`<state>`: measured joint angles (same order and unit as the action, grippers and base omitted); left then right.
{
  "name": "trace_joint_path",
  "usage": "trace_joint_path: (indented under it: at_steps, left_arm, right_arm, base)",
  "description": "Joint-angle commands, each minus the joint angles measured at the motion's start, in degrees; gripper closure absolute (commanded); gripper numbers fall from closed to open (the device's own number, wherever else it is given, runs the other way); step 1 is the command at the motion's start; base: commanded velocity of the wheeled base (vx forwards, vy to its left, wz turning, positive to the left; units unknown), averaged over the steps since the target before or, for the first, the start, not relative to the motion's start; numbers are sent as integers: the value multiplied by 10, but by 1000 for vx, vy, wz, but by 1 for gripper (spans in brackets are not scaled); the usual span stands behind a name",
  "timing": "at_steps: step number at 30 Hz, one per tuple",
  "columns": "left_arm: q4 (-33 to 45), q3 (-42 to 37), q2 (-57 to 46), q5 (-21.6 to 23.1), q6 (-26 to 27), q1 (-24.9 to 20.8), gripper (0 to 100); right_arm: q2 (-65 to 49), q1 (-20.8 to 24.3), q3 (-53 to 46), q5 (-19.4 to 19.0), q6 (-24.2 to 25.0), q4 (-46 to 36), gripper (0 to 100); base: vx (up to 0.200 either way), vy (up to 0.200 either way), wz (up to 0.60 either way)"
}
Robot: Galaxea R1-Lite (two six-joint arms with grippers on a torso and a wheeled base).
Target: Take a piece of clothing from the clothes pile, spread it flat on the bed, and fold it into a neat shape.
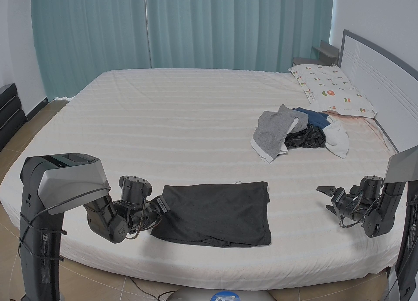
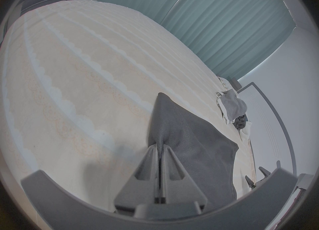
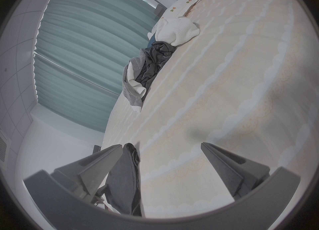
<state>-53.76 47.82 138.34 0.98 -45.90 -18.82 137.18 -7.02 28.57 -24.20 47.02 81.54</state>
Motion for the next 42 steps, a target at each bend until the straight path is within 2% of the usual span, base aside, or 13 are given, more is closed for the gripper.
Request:
trace_joint_path:
  at_steps: [1,14,42]
  left_arm:
    - [0,-2,-2,0,-1,2,100]
    - [1,-6,-4,-8,-1,2,100]
    - [-4,-20,-4,-10,-1,4,100]
  right_arm:
    - [1,0,0,-1,0,0,0]
    - [0,1,-1,0,0,0,0]
    - [1,1,-2,0,-2,0,0]
  base:
    - [0,0,0]
    - [0,0,0]
    - [0,200,0]
